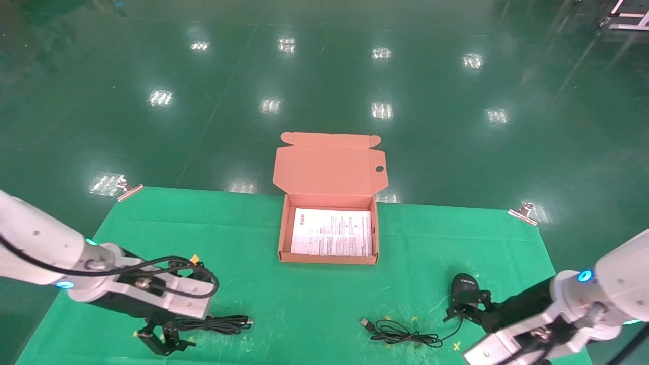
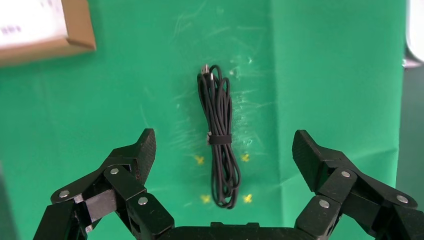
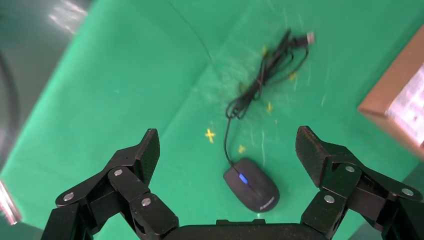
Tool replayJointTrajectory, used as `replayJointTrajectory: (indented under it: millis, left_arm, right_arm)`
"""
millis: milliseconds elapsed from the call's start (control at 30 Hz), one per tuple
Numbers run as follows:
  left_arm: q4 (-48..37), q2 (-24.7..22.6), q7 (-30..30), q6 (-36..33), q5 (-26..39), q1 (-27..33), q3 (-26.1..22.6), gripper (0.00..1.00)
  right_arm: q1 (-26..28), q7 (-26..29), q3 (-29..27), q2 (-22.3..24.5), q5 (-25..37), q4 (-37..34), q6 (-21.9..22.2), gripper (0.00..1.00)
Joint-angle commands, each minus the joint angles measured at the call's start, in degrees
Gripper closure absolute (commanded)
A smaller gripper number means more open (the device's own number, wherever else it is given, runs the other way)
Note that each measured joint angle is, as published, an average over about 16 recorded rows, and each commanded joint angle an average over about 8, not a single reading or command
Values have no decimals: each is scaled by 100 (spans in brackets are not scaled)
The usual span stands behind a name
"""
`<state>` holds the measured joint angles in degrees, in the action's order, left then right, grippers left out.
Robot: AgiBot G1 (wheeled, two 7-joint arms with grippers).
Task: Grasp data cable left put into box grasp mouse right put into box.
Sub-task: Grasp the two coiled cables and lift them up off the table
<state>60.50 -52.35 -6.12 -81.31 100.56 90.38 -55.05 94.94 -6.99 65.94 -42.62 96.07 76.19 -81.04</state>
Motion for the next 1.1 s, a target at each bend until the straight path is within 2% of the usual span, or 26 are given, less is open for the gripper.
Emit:
replayJointTrajectory:
  millis: [33, 267, 533, 767, 1100]
  left_arm:
    - [-251, -122, -94, 131, 141, -39, -46, 0]
    - [-1425, -517, -224, 526, 218, -160, -52, 0]
    - [-2745, -957, 1, 956, 245, -164, -35, 0]
    - [-3654, -1355, 515, 1340, 319, -93, -60, 0]
    - [-4477, -1682, 1269, 1653, 329, -17, -66, 0]
  right_arm:
    - [-104, 143, 56, -48, 239, -7, 223, 0]
    - [-443, 627, 109, -205, 538, -217, 750, 0]
    - [-784, 918, 119, -578, 620, -844, 1281, 0]
    - [-916, 711, 99, -991, 542, -1590, 1601, 0]
    - [-1032, 179, 102, -1495, 484, -2545, 1941, 0]
